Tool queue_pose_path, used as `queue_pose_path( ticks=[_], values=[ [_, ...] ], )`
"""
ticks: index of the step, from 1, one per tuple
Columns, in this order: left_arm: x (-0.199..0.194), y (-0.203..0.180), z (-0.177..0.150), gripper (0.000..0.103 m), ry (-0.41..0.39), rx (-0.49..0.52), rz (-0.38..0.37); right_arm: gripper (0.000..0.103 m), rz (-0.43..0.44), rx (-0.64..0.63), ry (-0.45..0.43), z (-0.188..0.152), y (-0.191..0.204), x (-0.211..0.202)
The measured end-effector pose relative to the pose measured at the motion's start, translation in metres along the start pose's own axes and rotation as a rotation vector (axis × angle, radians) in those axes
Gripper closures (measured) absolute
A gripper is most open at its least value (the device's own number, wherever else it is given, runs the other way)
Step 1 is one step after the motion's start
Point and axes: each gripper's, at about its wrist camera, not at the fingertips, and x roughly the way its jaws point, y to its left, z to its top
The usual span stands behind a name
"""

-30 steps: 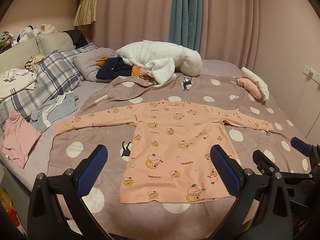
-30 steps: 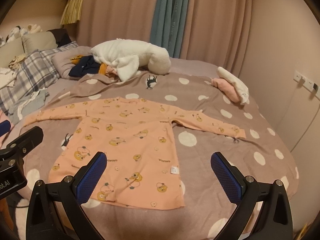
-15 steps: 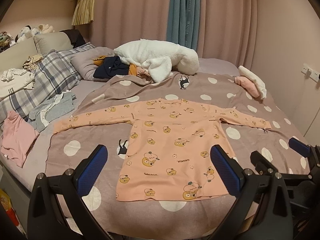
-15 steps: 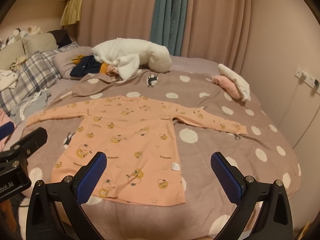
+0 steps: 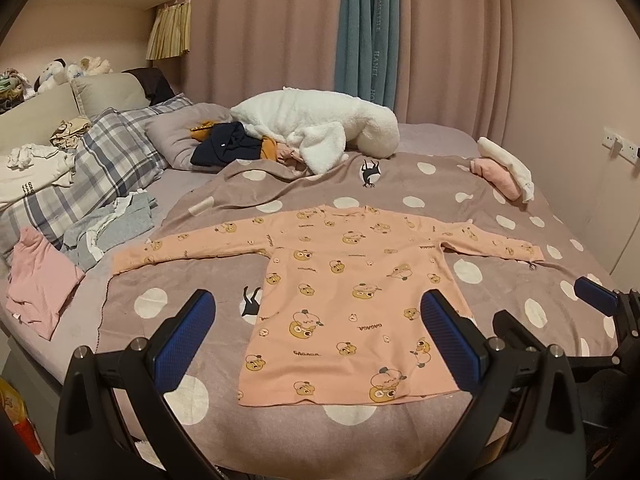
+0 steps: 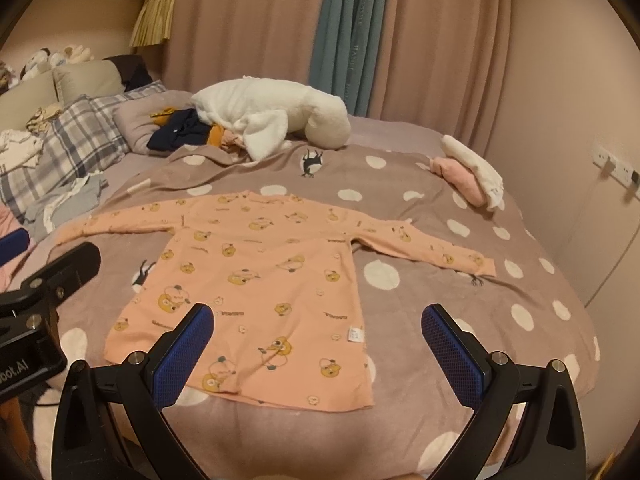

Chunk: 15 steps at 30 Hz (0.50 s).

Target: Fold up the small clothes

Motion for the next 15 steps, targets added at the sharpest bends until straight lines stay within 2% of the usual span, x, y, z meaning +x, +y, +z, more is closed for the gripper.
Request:
queue_pose_path(
  ticks=[15],
  values=[
    [0.0003,-0.0004,-0.0002,0.0,-0.002,0.004,-0.011,0.0,-0.002,-0.005,-0.001,0.0005,-0.0001,-0.001]
  ],
)
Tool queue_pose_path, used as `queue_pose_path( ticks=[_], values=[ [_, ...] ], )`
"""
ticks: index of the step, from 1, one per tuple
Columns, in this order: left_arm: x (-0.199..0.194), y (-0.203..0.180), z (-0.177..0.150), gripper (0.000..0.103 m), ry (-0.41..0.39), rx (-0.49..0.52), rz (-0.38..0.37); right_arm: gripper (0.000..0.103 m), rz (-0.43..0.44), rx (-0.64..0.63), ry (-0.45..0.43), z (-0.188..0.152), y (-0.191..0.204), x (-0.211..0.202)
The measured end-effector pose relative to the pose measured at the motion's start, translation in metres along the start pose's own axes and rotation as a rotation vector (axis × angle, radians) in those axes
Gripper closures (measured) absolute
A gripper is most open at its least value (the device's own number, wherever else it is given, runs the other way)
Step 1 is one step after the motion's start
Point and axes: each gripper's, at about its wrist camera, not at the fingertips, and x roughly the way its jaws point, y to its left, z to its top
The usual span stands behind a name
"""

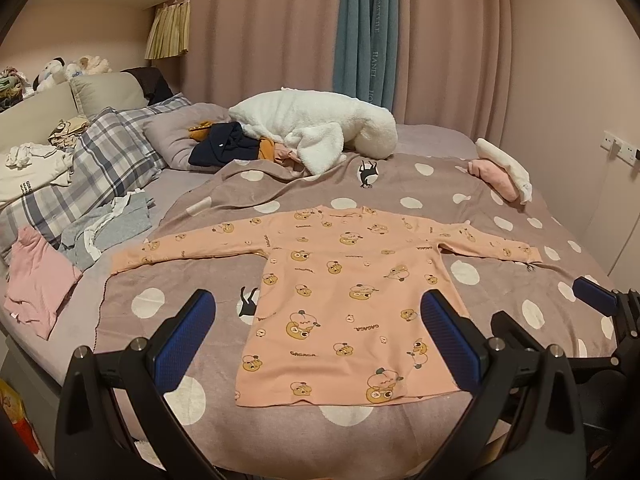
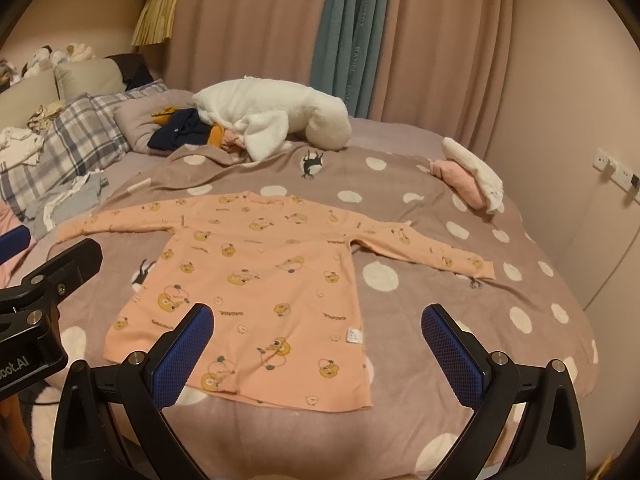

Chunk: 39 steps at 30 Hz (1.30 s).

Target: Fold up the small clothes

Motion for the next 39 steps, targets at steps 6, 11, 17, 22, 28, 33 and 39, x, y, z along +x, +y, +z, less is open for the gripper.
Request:
queue_pose_path(
  ticks=[6,11,17,22,28,33,39],
  values=[
    [0.001,-0.002,0.0,0.0,0.002,0.007,0.001,0.0,0.007,0.008,0.016,0.0,0.0,0.004],
    [0.0,-0.002,0.0,0.0,0.0,0.01,0.006,0.0,-0.001,-0.013,0.012,-0.001,0.005,0.002],
    [-0.001,-0.002,0.0,0.0,0.004,0.017,0.013,0.0,0.011,-0.013,0.023,-0.002,0.007,0.005],
    [-0.002,-0.001,0.0,0.0,0.003,0.014,0.012,0.0,0.013,-0.032,0.022,-0.002,0.011,0.004],
    [0.0,-0.001,-0.002,0.0,0.01,0.026,0.029,0.0,0.014,-0.033,0.023,-0.002,0.012,0.004],
    [0.0,-0.001,-0.003,0.0,0.004,0.023,0.027,0.0,0.014,-0.038,0.03,-0.002,0.014,0.005],
    [0.001,-0.002,-0.004,0.0,0.01,0.031,0.028,0.0,0.011,-0.039,0.029,-0.003,0.014,0.005]
  ],
)
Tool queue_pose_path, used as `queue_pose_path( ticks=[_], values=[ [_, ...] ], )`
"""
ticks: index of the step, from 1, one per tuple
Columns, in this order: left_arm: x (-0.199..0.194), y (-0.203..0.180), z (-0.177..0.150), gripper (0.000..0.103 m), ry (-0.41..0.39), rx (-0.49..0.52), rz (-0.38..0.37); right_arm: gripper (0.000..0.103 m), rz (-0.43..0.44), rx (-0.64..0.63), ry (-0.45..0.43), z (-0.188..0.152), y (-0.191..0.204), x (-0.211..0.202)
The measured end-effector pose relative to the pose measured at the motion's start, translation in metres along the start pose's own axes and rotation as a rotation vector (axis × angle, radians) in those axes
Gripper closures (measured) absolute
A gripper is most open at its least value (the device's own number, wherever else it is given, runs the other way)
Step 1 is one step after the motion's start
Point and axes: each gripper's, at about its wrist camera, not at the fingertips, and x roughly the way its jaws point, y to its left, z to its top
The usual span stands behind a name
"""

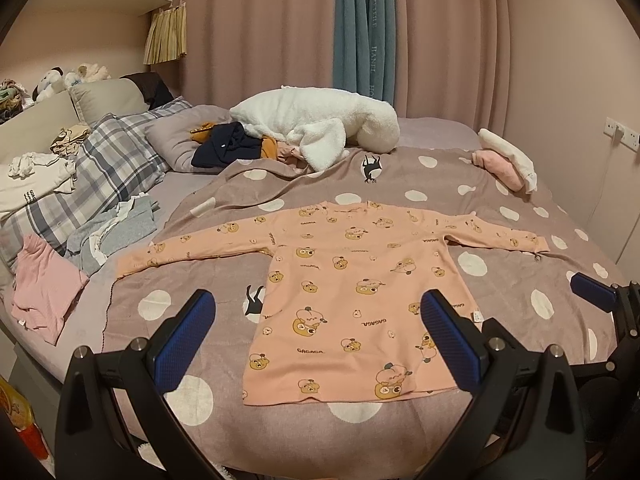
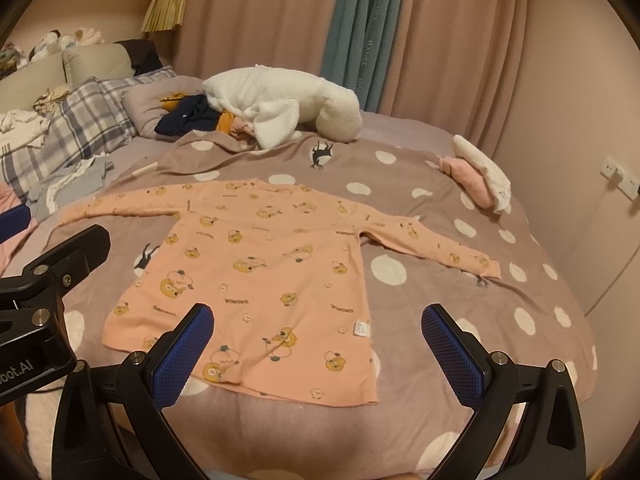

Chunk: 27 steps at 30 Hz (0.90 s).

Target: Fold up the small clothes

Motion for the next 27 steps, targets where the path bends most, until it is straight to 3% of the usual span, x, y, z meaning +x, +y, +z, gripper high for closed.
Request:
queue_pose_path(
  ticks=[27],
  values=[
    [0.018,-0.014,-0.005,0.0,0.015,0.04,0.034,0.0,0.026,0.026,0.019,-0.009,-0.012,0.019]
  ],
)
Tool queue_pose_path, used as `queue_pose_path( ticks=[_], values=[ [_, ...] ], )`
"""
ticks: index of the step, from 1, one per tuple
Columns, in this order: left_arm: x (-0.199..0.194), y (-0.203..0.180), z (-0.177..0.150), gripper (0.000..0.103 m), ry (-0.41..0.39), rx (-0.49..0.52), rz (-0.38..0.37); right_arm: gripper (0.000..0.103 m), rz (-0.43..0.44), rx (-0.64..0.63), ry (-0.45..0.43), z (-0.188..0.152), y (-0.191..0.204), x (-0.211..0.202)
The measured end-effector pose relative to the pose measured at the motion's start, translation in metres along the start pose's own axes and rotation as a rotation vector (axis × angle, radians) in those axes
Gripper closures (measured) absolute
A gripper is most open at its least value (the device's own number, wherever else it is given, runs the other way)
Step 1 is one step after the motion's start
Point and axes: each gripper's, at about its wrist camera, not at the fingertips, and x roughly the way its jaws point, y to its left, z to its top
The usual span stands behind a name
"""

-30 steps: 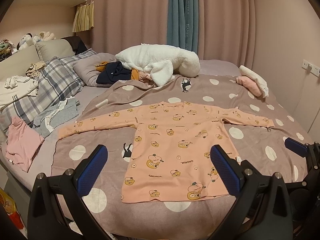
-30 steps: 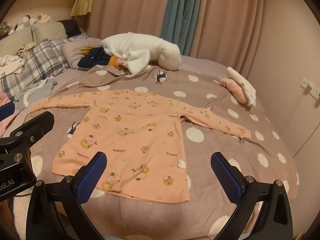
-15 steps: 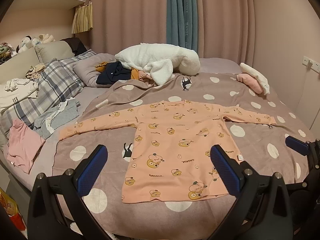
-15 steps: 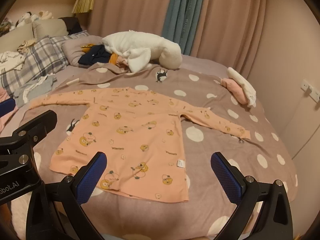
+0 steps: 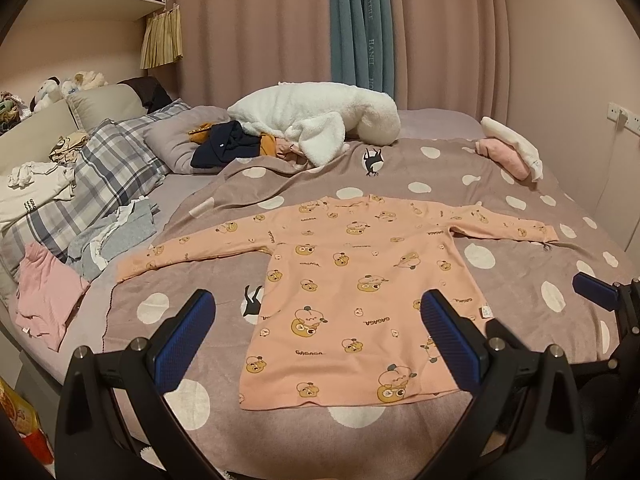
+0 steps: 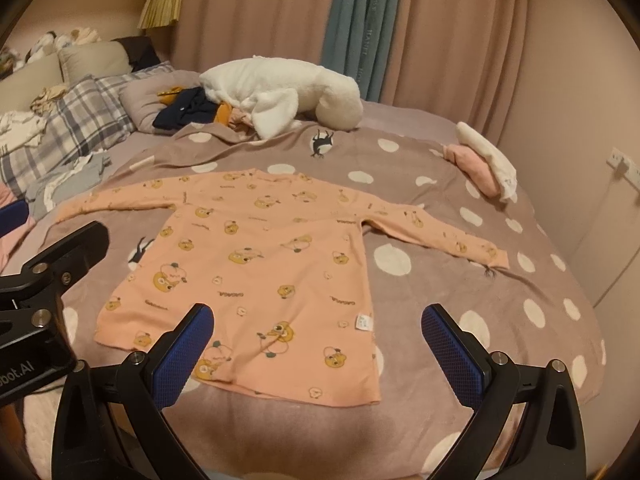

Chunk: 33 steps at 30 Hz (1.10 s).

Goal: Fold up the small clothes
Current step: 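Grasp the sleeve cuff nearest the right tool with the right tool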

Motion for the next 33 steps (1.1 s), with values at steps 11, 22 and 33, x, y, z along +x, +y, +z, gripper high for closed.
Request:
queue_pose_path(
  ticks=[11,22,33],
  values=[
    [0.045,0.001,-0.009,0.0,0.055,0.027,0.016,0.0,0.136,0.412,0.122,0.004,-0.219,0.115],
    [0.105,0.007,0.003,0.001,0.056,-0.084,0.017,0.007,0.333,1.084,0.158,-0.047,-0.404,0.253],
    [0.135,0.005,-0.002,0.001,0.112,-0.094,0.017,0.07,0.319,1.2,0.113,-0.045,-0.42,0.283]
  ],
)
